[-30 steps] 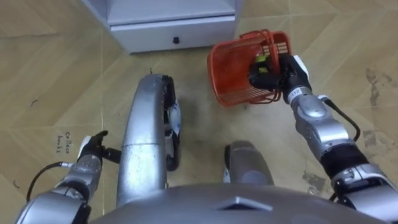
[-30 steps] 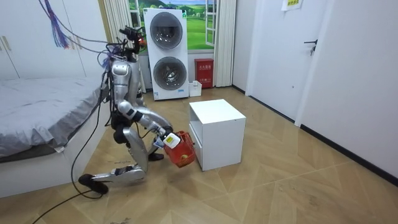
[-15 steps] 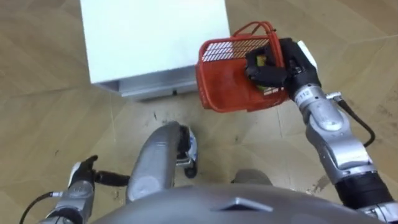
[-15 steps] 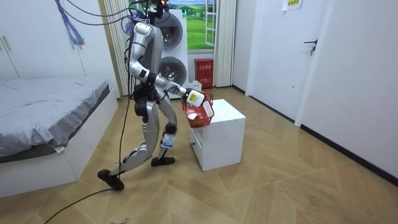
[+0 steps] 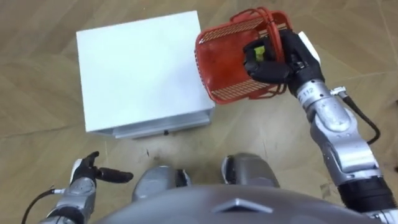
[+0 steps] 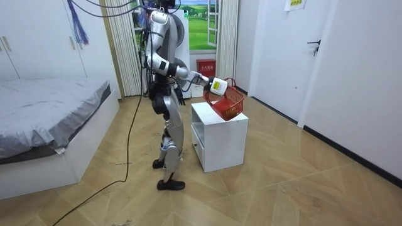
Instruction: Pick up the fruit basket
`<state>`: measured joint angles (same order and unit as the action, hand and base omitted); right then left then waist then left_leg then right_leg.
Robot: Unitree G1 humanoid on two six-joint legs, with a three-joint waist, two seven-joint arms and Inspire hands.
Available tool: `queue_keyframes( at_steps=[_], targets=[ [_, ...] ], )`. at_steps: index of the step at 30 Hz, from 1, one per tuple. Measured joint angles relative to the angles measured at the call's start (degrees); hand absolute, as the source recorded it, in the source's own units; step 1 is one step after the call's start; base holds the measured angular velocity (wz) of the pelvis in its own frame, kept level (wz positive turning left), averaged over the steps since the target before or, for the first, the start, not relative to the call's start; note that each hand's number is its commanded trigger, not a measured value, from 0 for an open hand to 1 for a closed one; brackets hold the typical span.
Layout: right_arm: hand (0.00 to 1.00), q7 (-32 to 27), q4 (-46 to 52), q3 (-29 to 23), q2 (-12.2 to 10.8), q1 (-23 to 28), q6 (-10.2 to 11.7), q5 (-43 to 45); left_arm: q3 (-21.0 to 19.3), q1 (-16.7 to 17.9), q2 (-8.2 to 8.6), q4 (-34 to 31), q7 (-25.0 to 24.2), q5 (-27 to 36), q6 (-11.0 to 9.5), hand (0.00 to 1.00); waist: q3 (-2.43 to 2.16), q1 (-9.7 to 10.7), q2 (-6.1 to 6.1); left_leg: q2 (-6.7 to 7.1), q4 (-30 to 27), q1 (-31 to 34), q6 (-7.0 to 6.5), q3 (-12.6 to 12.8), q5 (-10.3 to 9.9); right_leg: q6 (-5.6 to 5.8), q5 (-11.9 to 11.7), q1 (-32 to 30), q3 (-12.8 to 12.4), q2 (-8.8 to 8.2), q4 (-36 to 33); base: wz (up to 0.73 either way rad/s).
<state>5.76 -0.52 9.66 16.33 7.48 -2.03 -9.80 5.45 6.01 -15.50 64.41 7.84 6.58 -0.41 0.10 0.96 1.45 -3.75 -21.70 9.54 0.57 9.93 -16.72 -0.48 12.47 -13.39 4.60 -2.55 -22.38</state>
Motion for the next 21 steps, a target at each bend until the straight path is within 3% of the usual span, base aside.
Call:
queue_keyframes(
  at_steps=[2, 5, 9, 14, 21],
  targets=[
    [1.0, 0.72, 1.28, -0.17, -0.2, -0.1, 0.0, 0.0, -0.24, 0.64, 0.17, -0.09, -0.14, 0.3, -0.01, 0.0, -0.05, -0.22, 0.1, -0.49, 3.45, -2.54, 0.2, 1.19, 0.7, 0.06, -0.61, 0.97, 0.08, 0.66, 1.99, -0.06],
    [1.0, 1.98, 2.57, -0.18, -0.17, 0.39, 0.0, 0.0, -0.5, 2.52, 0.39, 0.4, -1.41, 0.63, -0.04, 0.0, -0.07, -1.53, 0.23, 0.05, 7.09, -6.31, 0.29, 0.79, 1.44, 0.15, -1.38, 3.87, 0.17, 1.66, 5.0, -0.2],
    [1.0, 2.68, 3.09, -0.17, -0.18, 0.28, 0.09, -0.07, -0.94, 3.59, 1.24, 0.34, -2.0, 0.65, -0.08, 0.0, -0.14, -2.6, 0.68, 0.33, 9.47, -8.25, 0.33, 0.6, 1.85, 0.41, -1.71, 5.67, 0.25, 1.81, 7.17, -0.05],
    [1.0, 2.97, 3.11, -0.17, -0.23, 0.16, 0.08, -0.07, -1.35, 3.73, 1.7, 0.28, -1.99, 0.62, -0.55, 0.0, -0.12, -3.1, 1.54, 0.37, 9.59, -8.26, 0.34, -2.42, 1.86, 0.46, -2.2, 7.71, 1.79, 1.97, 9.83, 0.16],
    [1.0, 3.01, 3.13, 0.92, -0.69, -0.3, 0.08, 0.02, -2.96, 5.22, 1.8, 0.22, -2.26, -0.05, -0.46, 0.0, 0.06, -5.59, 2.03, 0.4, 9.27, -9.14, 0.34, -3.18, 1.86, 0.45, -2.2, 9.91, 3.31, 1.78, 10.78, 0.1]
  ],
)
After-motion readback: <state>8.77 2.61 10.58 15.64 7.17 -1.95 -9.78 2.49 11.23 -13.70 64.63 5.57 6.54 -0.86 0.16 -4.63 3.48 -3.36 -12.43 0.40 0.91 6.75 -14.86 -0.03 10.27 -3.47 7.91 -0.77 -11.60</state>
